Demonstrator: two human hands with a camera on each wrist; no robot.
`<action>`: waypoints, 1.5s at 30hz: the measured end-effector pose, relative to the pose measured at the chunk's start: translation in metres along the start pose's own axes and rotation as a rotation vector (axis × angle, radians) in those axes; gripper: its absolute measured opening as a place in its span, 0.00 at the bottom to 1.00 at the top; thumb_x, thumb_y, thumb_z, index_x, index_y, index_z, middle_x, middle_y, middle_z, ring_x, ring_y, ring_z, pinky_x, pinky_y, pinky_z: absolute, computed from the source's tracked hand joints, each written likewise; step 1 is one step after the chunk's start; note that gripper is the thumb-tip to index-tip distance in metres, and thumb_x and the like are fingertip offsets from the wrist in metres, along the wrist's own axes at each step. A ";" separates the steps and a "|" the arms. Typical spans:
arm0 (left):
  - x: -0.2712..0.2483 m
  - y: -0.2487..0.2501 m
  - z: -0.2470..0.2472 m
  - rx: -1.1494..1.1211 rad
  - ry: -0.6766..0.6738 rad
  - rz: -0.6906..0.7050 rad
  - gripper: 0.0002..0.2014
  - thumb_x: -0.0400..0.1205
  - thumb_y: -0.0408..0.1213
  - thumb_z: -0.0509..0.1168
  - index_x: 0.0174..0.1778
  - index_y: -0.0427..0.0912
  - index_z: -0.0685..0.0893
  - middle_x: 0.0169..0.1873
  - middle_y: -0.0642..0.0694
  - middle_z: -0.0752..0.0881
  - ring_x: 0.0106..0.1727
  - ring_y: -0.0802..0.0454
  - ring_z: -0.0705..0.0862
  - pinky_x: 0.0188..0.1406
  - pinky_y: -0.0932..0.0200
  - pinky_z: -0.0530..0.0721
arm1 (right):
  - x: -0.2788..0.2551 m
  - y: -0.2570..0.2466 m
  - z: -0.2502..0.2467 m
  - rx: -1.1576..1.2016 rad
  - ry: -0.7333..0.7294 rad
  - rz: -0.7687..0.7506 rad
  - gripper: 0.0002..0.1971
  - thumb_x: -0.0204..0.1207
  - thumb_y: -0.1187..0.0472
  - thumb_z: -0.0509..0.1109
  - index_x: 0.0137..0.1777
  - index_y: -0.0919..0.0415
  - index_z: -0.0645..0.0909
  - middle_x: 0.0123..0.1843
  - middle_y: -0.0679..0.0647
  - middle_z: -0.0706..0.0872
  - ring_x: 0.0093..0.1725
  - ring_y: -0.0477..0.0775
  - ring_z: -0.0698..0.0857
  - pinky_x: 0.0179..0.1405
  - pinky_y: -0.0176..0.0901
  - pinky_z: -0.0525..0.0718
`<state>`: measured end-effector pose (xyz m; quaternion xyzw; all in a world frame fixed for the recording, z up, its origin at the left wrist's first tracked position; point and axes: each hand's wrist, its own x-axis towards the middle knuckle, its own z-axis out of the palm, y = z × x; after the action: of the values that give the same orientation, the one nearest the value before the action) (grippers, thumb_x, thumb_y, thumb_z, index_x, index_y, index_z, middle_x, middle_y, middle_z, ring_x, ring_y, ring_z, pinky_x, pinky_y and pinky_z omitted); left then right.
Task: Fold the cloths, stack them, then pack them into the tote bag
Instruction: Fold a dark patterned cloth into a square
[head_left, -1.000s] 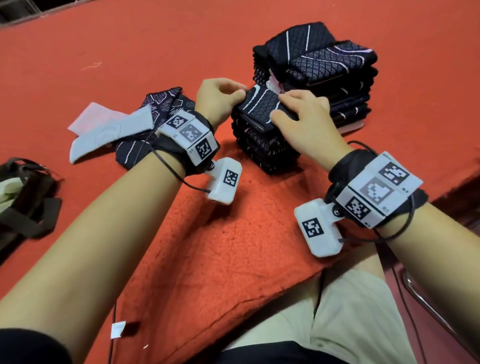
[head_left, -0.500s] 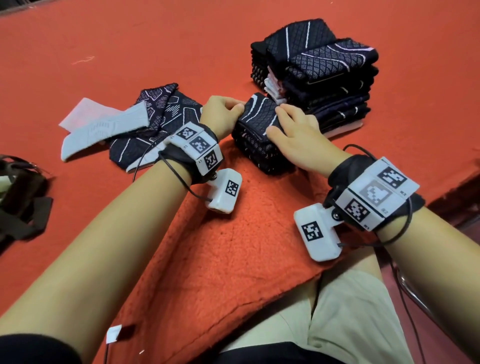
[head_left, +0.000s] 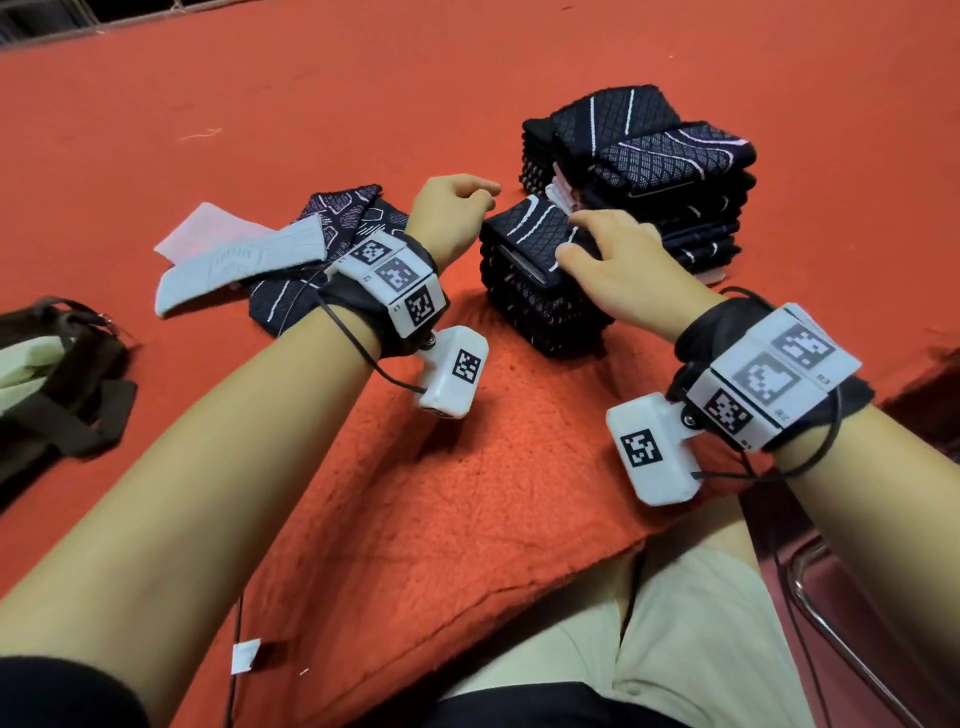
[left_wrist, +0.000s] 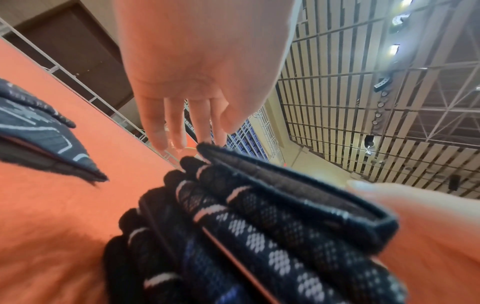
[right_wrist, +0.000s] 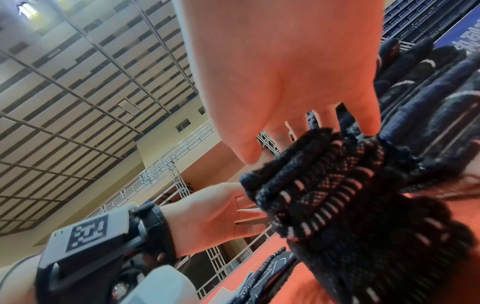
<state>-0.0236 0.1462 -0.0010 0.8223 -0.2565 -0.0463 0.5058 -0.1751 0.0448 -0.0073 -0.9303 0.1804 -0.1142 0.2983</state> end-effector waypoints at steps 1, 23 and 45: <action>0.000 0.001 -0.004 0.003 -0.001 0.003 0.15 0.81 0.30 0.57 0.56 0.42 0.87 0.49 0.46 0.87 0.36 0.62 0.78 0.33 0.67 0.75 | -0.002 -0.003 -0.002 0.002 0.028 -0.010 0.25 0.83 0.52 0.56 0.78 0.57 0.65 0.79 0.56 0.65 0.76 0.62 0.61 0.74 0.47 0.59; -0.038 -0.095 -0.168 0.261 0.022 -0.219 0.08 0.79 0.32 0.63 0.46 0.45 0.86 0.23 0.52 0.77 0.18 0.63 0.71 0.13 0.73 0.69 | 0.039 -0.125 0.089 -0.155 -0.092 -0.216 0.13 0.75 0.60 0.59 0.53 0.55 0.83 0.57 0.58 0.86 0.59 0.63 0.81 0.55 0.50 0.79; -0.002 -0.160 -0.169 -0.499 0.353 -0.698 0.09 0.80 0.26 0.64 0.34 0.36 0.75 0.32 0.42 0.81 0.28 0.54 0.81 0.15 0.64 0.82 | 0.124 -0.151 0.179 -0.260 -0.457 -0.164 0.23 0.82 0.53 0.56 0.77 0.49 0.68 0.75 0.64 0.66 0.75 0.68 0.61 0.74 0.54 0.62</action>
<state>0.0914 0.3408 -0.0559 0.7078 0.1447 -0.1333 0.6784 0.0354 0.2010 -0.0473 -0.9739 0.0457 0.0989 0.1992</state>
